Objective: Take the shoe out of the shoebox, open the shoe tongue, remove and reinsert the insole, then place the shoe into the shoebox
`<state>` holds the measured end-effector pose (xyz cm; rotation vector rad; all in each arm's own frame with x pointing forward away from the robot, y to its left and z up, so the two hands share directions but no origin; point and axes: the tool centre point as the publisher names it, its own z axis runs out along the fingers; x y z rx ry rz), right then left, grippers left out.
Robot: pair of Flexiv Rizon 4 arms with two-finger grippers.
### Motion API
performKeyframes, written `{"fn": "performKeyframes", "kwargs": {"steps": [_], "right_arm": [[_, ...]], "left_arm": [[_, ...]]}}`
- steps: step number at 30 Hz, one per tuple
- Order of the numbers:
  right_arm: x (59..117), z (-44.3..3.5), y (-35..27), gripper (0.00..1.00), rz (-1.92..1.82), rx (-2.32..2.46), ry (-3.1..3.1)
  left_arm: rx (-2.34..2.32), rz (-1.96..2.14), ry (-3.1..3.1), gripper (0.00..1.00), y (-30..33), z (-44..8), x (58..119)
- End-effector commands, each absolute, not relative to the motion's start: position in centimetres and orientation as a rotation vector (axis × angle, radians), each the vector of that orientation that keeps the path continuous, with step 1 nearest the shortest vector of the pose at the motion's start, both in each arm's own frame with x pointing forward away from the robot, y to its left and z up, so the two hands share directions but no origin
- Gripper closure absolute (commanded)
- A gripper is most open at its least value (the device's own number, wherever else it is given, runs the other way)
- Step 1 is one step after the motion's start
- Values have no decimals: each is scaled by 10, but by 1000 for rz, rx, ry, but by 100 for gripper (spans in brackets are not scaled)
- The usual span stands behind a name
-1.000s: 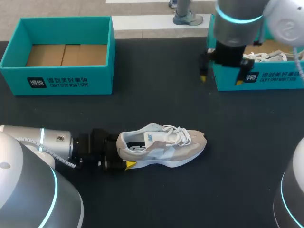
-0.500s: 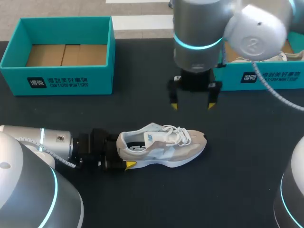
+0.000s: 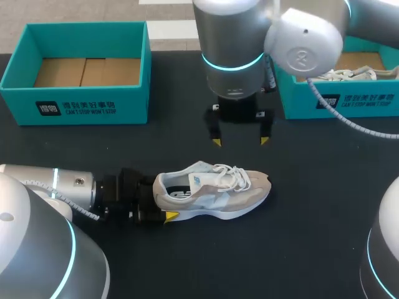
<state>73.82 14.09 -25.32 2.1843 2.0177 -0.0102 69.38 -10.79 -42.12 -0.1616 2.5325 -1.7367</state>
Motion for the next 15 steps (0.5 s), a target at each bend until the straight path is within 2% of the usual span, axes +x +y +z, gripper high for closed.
{"fn": "performKeyframes", "kwargs": {"steps": [1,15], "right_arm": [[739,-254,143,0,-15,2183,2015],[703,-285,212,0,-125,2165,2007]], "left_arm": [[-162,-1736,2532,100,-107,-421,694],[-162,-1736,2532,100,-107,-421,694]]}}
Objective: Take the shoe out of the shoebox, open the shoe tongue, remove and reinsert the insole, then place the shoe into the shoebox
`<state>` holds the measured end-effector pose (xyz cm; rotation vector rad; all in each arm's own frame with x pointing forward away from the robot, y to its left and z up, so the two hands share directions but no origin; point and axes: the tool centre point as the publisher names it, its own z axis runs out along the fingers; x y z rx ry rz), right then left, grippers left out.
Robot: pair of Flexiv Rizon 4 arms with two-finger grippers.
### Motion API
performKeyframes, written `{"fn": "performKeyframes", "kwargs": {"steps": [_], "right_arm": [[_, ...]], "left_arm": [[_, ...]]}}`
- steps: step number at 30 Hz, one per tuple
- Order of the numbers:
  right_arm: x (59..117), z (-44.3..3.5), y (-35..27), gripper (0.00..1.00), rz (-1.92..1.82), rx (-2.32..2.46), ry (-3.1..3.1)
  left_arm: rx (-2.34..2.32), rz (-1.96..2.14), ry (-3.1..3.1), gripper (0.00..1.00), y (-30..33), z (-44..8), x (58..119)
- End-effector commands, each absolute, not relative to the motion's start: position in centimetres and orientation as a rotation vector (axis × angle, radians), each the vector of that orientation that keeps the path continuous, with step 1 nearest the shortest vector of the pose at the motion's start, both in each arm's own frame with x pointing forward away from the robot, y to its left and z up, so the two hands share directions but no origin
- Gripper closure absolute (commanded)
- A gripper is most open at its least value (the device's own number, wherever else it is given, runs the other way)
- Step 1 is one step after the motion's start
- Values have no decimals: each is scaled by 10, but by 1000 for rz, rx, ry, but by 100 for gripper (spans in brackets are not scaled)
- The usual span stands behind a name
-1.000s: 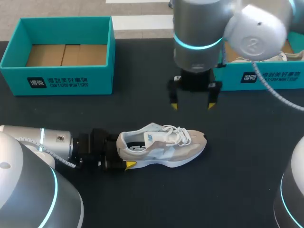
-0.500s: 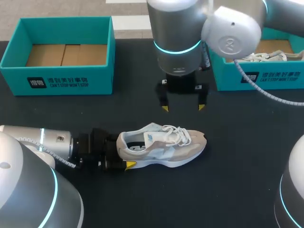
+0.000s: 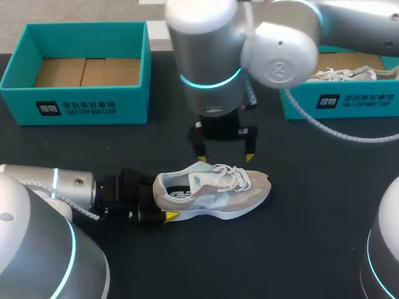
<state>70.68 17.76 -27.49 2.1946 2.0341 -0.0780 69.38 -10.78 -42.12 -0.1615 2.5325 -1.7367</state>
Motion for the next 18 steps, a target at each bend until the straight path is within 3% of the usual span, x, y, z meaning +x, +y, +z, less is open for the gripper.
{"fn": "performKeyframes", "kwargs": {"steps": [1,18], "right_arm": [[701,-286,216,0,-136,2157,2005],[690,-315,244,0,-296,2104,2013]], "left_arm": [[-162,-1736,2532,100,-107,-421,694],[-162,-1736,2532,100,-107,-421,694]]}}
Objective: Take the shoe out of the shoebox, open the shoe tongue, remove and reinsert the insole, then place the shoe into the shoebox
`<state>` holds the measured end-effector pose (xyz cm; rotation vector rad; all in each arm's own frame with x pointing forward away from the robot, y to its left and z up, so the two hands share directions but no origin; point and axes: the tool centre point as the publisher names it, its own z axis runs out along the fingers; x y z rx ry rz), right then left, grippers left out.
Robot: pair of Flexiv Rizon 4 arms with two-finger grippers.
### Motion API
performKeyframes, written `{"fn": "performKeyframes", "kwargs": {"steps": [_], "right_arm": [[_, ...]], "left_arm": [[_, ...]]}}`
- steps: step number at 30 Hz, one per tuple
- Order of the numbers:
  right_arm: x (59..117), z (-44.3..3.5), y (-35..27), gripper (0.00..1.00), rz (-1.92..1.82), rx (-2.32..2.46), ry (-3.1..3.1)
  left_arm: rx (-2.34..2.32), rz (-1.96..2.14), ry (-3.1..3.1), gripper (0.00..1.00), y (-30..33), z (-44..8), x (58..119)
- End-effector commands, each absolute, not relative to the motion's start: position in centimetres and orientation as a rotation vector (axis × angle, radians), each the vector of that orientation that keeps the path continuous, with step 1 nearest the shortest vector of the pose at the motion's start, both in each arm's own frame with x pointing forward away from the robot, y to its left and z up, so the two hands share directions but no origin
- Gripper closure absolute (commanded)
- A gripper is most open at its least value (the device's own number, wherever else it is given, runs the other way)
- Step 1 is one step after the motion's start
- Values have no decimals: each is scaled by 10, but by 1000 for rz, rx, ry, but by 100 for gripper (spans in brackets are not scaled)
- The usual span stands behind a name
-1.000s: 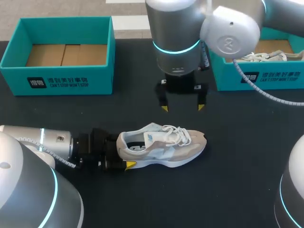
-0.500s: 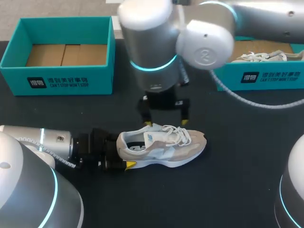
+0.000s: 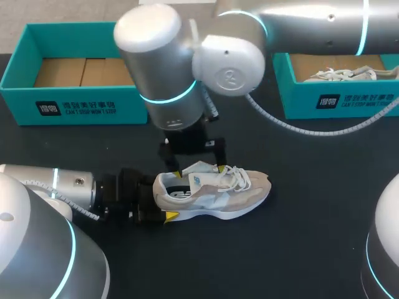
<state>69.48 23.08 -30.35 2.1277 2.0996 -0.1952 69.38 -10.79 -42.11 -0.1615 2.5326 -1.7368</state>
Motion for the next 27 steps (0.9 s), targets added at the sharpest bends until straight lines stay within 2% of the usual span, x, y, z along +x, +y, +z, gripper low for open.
{"fn": "performKeyframes", "kwargs": {"steps": [1,16,27], "right_arm": [[690,-319,243,0,-331,2092,1991],[687,-358,217,0,-429,2105,1805],[688,-355,199,0,-491,2099,1710]], "left_arm": [[-162,-1736,2532,100,-107,-421,694],[-162,-1736,2532,100,-107,-421,694],[-162,-1736,2532,100,-107,-421,694]]}}
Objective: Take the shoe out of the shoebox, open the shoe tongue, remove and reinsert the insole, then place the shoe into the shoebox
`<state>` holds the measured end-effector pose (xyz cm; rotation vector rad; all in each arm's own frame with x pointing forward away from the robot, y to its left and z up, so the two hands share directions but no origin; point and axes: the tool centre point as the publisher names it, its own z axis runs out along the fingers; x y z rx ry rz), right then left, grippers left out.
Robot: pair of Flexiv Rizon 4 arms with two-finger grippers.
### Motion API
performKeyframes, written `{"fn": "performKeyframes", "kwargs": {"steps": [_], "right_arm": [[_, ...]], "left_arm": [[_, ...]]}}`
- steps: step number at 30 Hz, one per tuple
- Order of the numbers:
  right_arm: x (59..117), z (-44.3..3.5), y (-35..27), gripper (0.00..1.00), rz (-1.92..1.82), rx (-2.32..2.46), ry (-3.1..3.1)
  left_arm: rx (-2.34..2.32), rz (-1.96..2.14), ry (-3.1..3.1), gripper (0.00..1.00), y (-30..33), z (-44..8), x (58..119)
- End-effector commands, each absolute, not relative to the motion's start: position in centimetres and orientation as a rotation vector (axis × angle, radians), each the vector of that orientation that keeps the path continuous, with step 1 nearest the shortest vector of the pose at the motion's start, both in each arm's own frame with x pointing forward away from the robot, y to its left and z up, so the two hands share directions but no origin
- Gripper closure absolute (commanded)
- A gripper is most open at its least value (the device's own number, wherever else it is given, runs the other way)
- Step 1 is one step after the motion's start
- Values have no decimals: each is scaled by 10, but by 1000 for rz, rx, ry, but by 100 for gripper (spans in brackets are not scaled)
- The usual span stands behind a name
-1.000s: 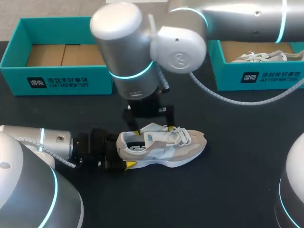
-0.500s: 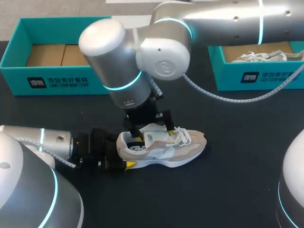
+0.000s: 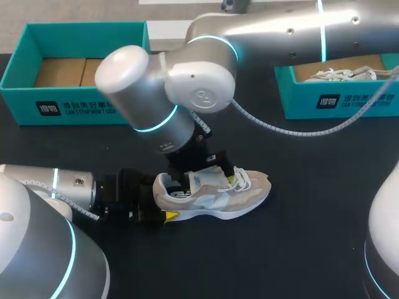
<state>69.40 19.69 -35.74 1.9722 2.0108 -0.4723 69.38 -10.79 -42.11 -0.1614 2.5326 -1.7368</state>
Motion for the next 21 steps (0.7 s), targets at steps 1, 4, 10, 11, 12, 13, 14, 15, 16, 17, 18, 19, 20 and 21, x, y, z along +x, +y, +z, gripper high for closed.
{"fn": "performKeyframes", "kwargs": {"steps": [1,4,10,11,12,13,14,15,16,17,18,19,20,21], "right_arm": [[687,-352,195,0,-493,2105,1695],[686,-341,186,0,-492,2107,1661],[684,-324,173,58,-470,2109,1652],[684,-322,174,65,-459,2113,1657],[684,-320,172,71,-445,2122,1662],[684,-319,171,84,-424,2128,1689],[685,-316,172,100,-396,2144,1685],[685,-314,173,100,-383,2145,1703],[687,-312,174,100,-372,2142,1733],[688,-311,175,100,-352,2151,1745],[689,-310,176,100,-327,2158,1769],[690,-310,176,100,-270,2179,1803],[691,-311,176,100,-201,2220,1815],[693,-312,173,100,-164,2247,1826]], "left_arm": [[-162,-1736,2532,100,-107,-421,694],[-162,-1736,2532,100,-107,-421,694],[-162,-1736,2532,100,-107,-421,694],[-162,-1736,2532,100,-107,-421,694],[-162,-1736,2532,100,-107,-421,694],[-162,-1736,2532,100,-107,-421,694],[-162,-1736,2532,100,-107,-421,694],[-162,-1736,2532,100,-107,-421,694],[-162,-1736,2532,100,-107,-421,694],[-162,-1736,2532,100,-107,-421,694],[-162,-1736,2532,100,-107,-421,694],[-162,-1736,2532,100,-107,-421,694],[-162,-1736,2532,100,-107,-421,694],[-162,-1736,2532,100,-107,-421,694]]}}
